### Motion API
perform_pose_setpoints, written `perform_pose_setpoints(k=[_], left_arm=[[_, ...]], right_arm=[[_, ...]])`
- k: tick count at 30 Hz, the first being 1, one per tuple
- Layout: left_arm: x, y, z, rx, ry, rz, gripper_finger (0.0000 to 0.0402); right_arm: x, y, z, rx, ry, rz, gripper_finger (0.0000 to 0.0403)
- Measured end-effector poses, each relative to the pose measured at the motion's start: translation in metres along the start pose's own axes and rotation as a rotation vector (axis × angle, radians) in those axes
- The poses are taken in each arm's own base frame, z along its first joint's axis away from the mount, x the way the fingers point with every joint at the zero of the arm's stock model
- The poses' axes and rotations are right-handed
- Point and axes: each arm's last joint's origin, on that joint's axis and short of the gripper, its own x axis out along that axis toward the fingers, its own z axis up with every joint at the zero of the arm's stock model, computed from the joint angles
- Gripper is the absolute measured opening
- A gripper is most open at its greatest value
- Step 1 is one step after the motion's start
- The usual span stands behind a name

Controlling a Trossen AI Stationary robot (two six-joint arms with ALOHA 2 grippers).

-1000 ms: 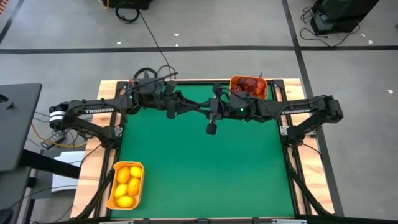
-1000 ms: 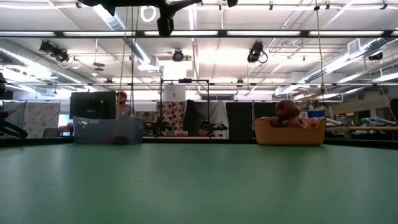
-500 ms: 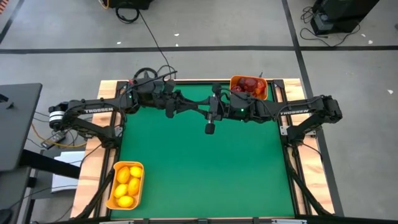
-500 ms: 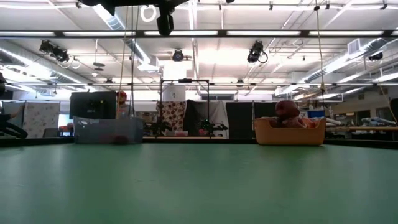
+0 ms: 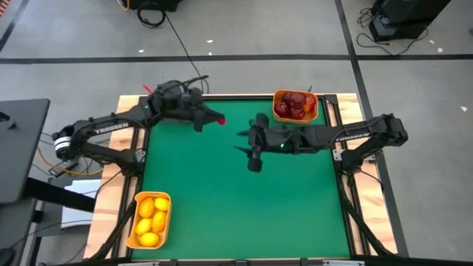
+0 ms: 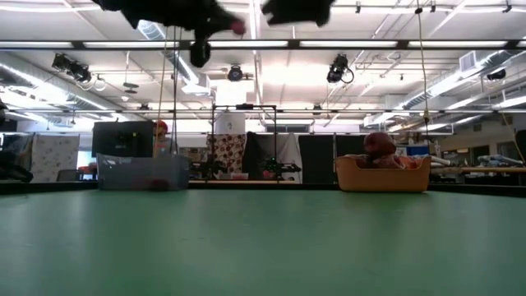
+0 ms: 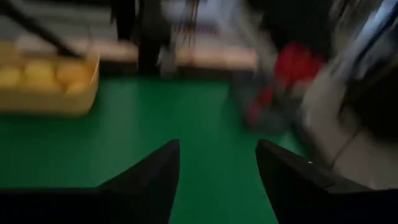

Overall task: Sort produce into baskets
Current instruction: Put the red chili pepper into the black bin, then return to Home Position

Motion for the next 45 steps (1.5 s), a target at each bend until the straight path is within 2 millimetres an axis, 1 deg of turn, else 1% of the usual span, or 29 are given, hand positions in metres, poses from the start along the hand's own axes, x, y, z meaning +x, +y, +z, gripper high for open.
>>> perform_pose_setpoints(k=[3,6,8,10,12,14,17,19,22,24,27,31,32,34,35,37,39,43,45], left_arm=[[-0.017,0.018,-0.003,0.051,0.036,0.222,0.0012],[-0.037,0.029,-0.003,0.148,0.049,0.448,0.0013],[-0.049,0.037,-0.008,0.170,0.102,0.599,0.0015],[-0.061,0.046,-0.018,0.164,0.131,0.715,0.0017],[-0.072,0.056,-0.030,0.150,0.128,0.782,0.0018],[-0.081,0.068,-0.041,0.132,0.099,0.829,0.0019],[-0.089,0.091,-0.056,0.095,0.058,0.890,0.0022],[-0.093,0.105,-0.063,0.019,0.009,0.924,0.0032],[-0.094,0.116,-0.063,-0.020,-0.065,0.926,0.0070],[-0.094,0.119,-0.061,-0.018,-0.078,0.932,0.0108],[-0.098,0.125,-0.058,0.009,-0.098,0.991,0.0174],[-0.104,0.132,-0.056,-0.003,-0.109,1.048,0.0252],[-0.105,0.132,-0.055,-0.014,-0.119,1.049,0.0267],[-0.106,0.130,-0.053,-0.021,-0.114,1.004,0.0283],[-0.106,0.126,-0.050,-0.011,-0.108,0.953,0.0285],[-0.106,0.112,-0.039,0.031,-0.117,0.822,0.0280],[-0.111,0.093,-0.026,0.055,-0.154,0.749,0.0264],[-0.132,0.052,-0.008,0.201,-0.283,0.737,0.0214],[-0.144,0.031,-0.004,0.260,-0.348,0.688,0.0187]], right_arm=[[0.000,0.003,-0.016,0.092,0.137,0.021,0.0234],[0.004,0.006,-0.037,0.153,0.230,0.044,0.0235],[0.006,0.010,-0.052,0.186,0.280,0.104,0.0233],[0.008,0.012,-0.062,0.253,0.305,0.162,0.0231],[0.011,0.014,-0.074,0.311,0.329,0.186,0.0230],[0.013,0.017,-0.082,0.357,0.317,0.203,0.0229],[0.015,0.022,-0.088,0.406,0.283,0.216,0.0227],[0.016,0.025,-0.090,0.414,0.260,0.229,0.0227],[0.016,0.025,-0.090,0.396,0.239,0.241,0.0227],[0.016,0.025,-0.090,0.379,0.242,0.255,0.0228],[0.017,0.024,-0.090,0.372,0.242,0.257,0.0224],[0.019,0.018,-0.091,0.417,0.243,0.214,0.0205],[0.019,0.016,-0.091,0.435,0.244,0.197,0.0198],[0.020,0.013,-0.091,0.482,0.247,0.169,0.0181],[0.021,0.012,-0.091,0.499,0.247,0.163,0.0170],[0.020,0.010,-0.090,0.513,0.243,0.159,0.0142],[0.017,0.009,-0.087,0.511,0.227,0.161,0.0106],[0.001,0.002,-0.072,0.487,0.129,0.185,0.0020],[-0.010,-0.002,-0.063,0.459,0.069,0.198,0.0011]])
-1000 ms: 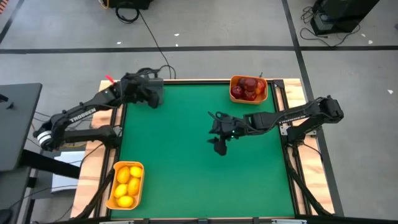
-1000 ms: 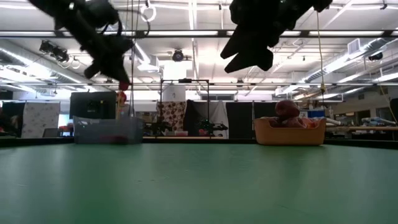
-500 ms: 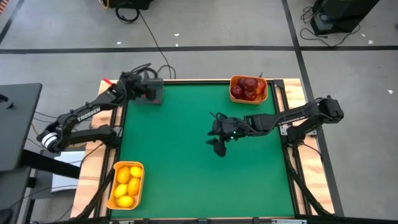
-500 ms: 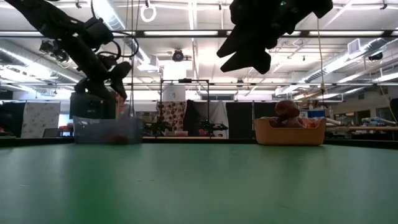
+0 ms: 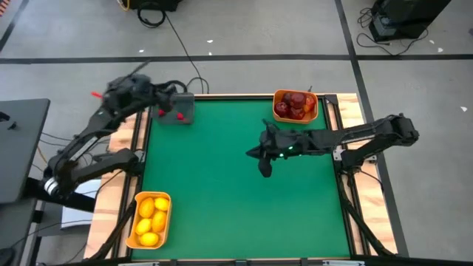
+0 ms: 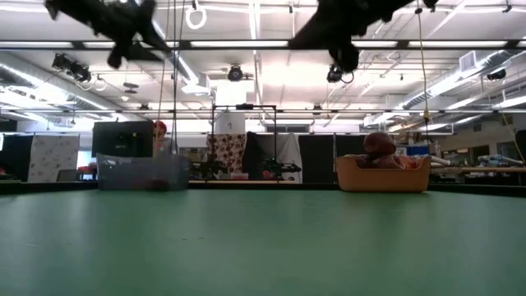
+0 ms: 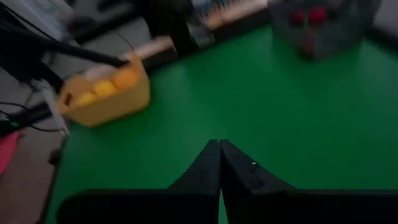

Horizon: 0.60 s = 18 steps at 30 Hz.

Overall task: Sort produce into baskets
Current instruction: Return to Home Position

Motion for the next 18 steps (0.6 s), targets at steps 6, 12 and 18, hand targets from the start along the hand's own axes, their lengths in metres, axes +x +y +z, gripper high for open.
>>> perform_pose_setpoints(k=[6,12,18], left_arm=[[-0.046,-0.018,0.004,0.065,-0.065,-0.276,0.0107],[-0.088,-0.028,-0.002,0.120,-0.133,-0.410,0.0044],[-0.102,-0.028,-0.017,0.101,-0.116,-0.481,0.0028]], right_arm=[[-0.040,0.007,0.023,-0.092,-0.159,0.072,0.0006],[-0.094,0.013,0.040,-0.197,-0.330,0.126,0.0004],[-0.132,0.003,0.027,-0.299,-0.403,0.144,0.0003]])
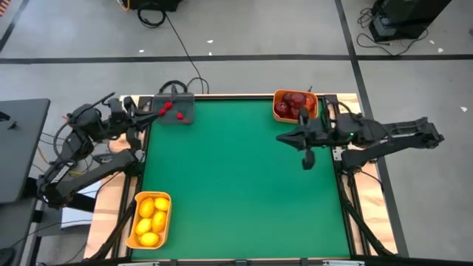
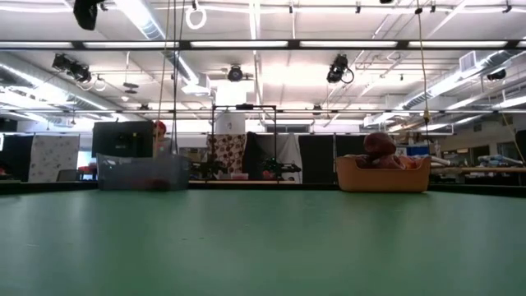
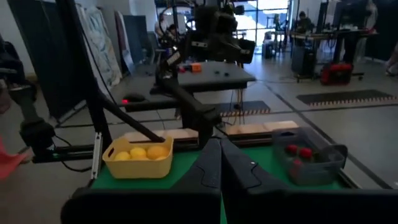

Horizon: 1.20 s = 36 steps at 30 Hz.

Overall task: Sort produce into baskets
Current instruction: Return to Home Position

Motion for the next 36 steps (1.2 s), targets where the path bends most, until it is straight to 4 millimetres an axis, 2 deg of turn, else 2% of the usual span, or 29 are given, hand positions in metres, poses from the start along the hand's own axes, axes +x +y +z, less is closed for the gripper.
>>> perform_pose_setpoints(k=[7,11,16,21,25,29,36], left_arm=[[0.027,0.012,-0.043,-0.088,-0.028,-0.119,0.0028],[0.044,0.017,-0.070,-0.100,-0.001,-0.174,0.0028],[0.058,0.020,-0.100,-0.039,0.085,-0.279,0.0028],[0.059,0.021,-0.102,-0.032,0.081,-0.288,0.0026],[0.048,0.019,-0.097,-0.004,0.031,-0.291,0.0009],[0.039,0.019,-0.102,0.002,0.008,-0.288,0.0006],[0.039,0.022,-0.130,-0.140,0.151,-0.288,0.0003]], right_arm=[[-0.034,-0.007,-0.047,0.125,-0.167,0.042,0.0002],[-0.041,-0.011,-0.082,0.188,-0.187,0.052,0.0002],[-0.045,-0.014,-0.112,0.174,-0.131,0.037,0.0002],[-0.051,-0.021,-0.127,0.154,-0.118,-0.010,0.0002],[-0.060,-0.026,-0.146,0.190,-0.124,-0.047,0.0001],[-0.069,-0.030,-0.155,0.242,-0.168,-0.052,0.0000],[-0.072,-0.030,-0.160,0.208,-0.145,0.023,0.0005]])
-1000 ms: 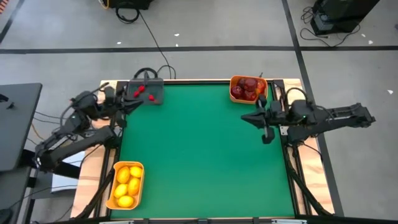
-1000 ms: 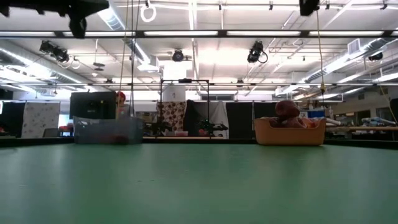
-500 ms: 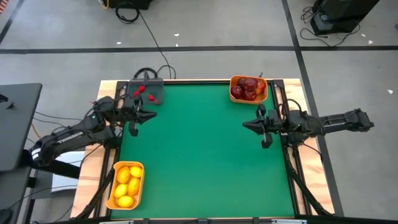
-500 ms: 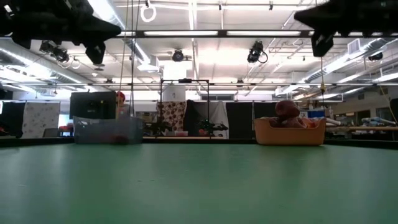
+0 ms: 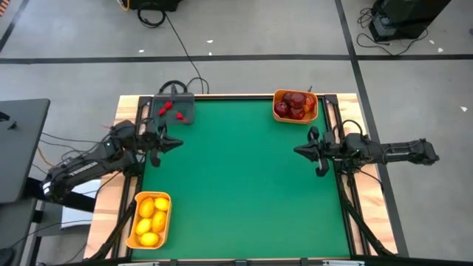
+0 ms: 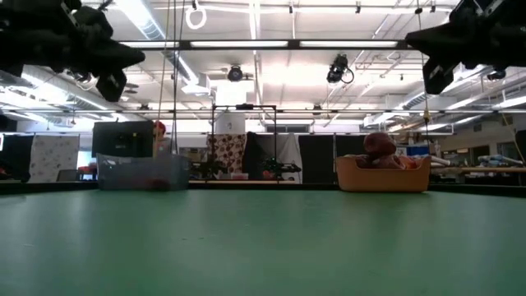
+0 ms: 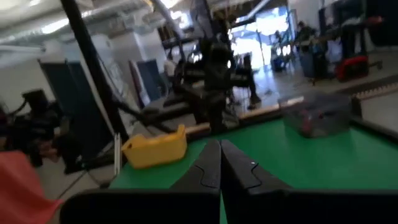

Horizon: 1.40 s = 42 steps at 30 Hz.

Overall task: Sort produce into baskets
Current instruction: Return to Home Position

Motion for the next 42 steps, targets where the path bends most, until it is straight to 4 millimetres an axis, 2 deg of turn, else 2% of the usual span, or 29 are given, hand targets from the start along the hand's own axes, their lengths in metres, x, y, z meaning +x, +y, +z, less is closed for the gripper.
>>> perform_pose_setpoints(k=[5,8,13,19,24,27,33,37,42], left_arm=[[0.004,0.000,-0.006,0.029,-0.061,-0.030,0.0002],[0.007,0.003,-0.017,0.017,-0.078,-0.034,0.0001],[0.011,0.008,-0.036,-0.032,-0.198,-0.005,0.0001],[0.013,0.000,-0.032,0.011,-0.194,-0.057,0.0001],[0.014,-0.005,-0.035,-0.006,-0.097,-0.092,0.0000],[0.013,-0.009,-0.030,0.015,-0.061,-0.084,0.0000],[0.002,-0.019,-0.012,0.154,0.028,-0.054,0.0000],[-0.006,-0.020,-0.012,0.256,0.021,-0.050,0.0000],[-0.015,-0.021,-0.015,0.318,-0.042,-0.059,0.0000]], right_arm=[[-0.001,-0.004,-0.008,0.001,0.080,-0.040,0.0007],[-0.001,-0.008,-0.012,0.037,0.125,-0.063,0.0008],[-0.002,-0.008,-0.012,0.063,0.149,0.001,0.0007],[-0.002,-0.009,-0.012,0.071,0.172,0.047,0.0006],[-0.003,-0.015,-0.010,0.116,0.136,-0.039,0.0006],[-0.006,-0.016,-0.006,0.112,0.104,-0.039,0.0006],[-0.017,-0.019,-0.001,0.101,0.055,-0.052,0.0006],[-0.026,-0.020,0.002,0.056,0.001,-0.080,0.0006],[-0.027,-0.023,0.003,0.008,-0.018,-0.103,0.0007]])
